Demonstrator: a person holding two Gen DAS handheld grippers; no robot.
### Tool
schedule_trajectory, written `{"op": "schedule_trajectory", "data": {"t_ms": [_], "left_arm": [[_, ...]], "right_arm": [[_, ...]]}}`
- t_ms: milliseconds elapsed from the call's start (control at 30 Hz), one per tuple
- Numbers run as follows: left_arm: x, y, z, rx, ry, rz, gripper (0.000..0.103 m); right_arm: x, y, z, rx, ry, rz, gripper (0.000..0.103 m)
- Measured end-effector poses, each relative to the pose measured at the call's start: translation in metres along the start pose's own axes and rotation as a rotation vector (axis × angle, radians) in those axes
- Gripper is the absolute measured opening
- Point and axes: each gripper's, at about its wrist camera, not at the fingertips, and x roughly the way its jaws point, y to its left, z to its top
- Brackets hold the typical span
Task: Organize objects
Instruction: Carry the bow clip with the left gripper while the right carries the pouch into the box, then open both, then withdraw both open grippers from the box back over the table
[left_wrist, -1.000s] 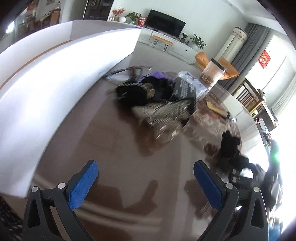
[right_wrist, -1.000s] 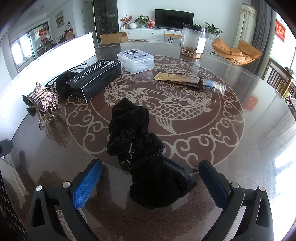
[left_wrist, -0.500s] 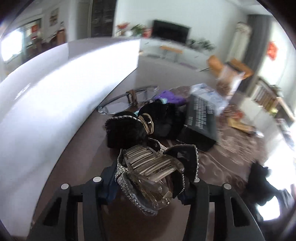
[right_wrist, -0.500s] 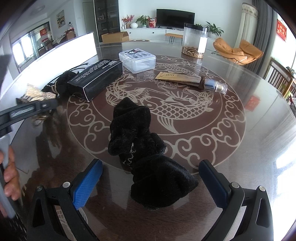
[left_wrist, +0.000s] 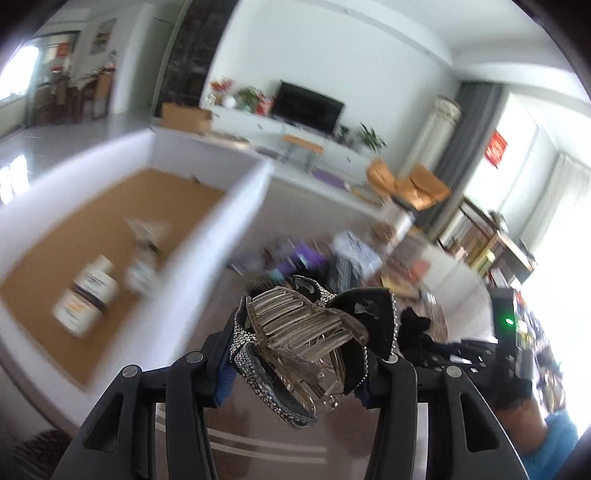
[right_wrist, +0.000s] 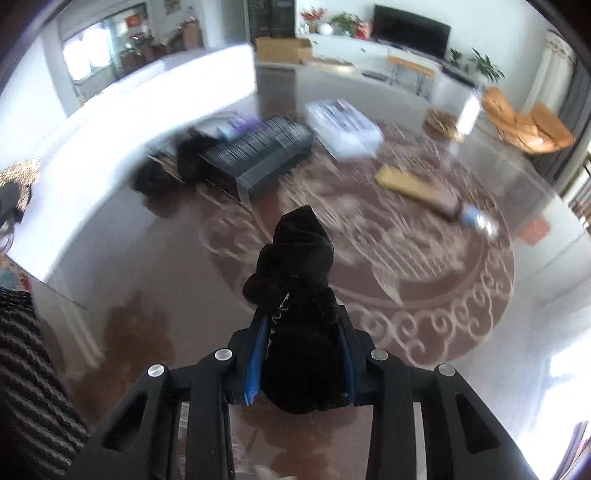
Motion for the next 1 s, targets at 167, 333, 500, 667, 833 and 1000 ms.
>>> {"op": "schedule_trajectory", "data": {"t_ms": [167, 333, 500, 667, 833, 1000], "left_arm": [[-0.016, 0.057, 0.052, -0.030, -0.037, 0.152, 0.050], [0.012, 0.131, 0.093, -0.015, 0.076, 0.329, 0.050], [0.051, 0.175, 0.095, -0.015, 0.214, 0.499, 0.069], [0.050, 0.184, 0.082, -0.024, 0.187, 0.577, 0.084], [0.032, 0.153, 0.070, -0.026, 0.098, 0.508, 0.085], [0.008, 0.064, 0.046, 0.009, 0.017, 0.225, 0.091]], "right_arm": [[-0.043, 0.062, 0.063, -0.025, -0.141, 0.154, 0.035], [-0.047, 0.155, 0.149, -0.055, -0.187, 0.386, 0.035], [-0.006, 0.235, 0.188, -0.082, -0.098, 0.492, 0.041], [0.036, 0.264, 0.191, -0.054, -0.004, 0.541, 0.080], [0.015, 0.229, 0.173, -0.040, -0.108, 0.475, 0.083], [-0.007, 0.140, 0.118, -0.014, -0.249, 0.201, 0.098]]}}
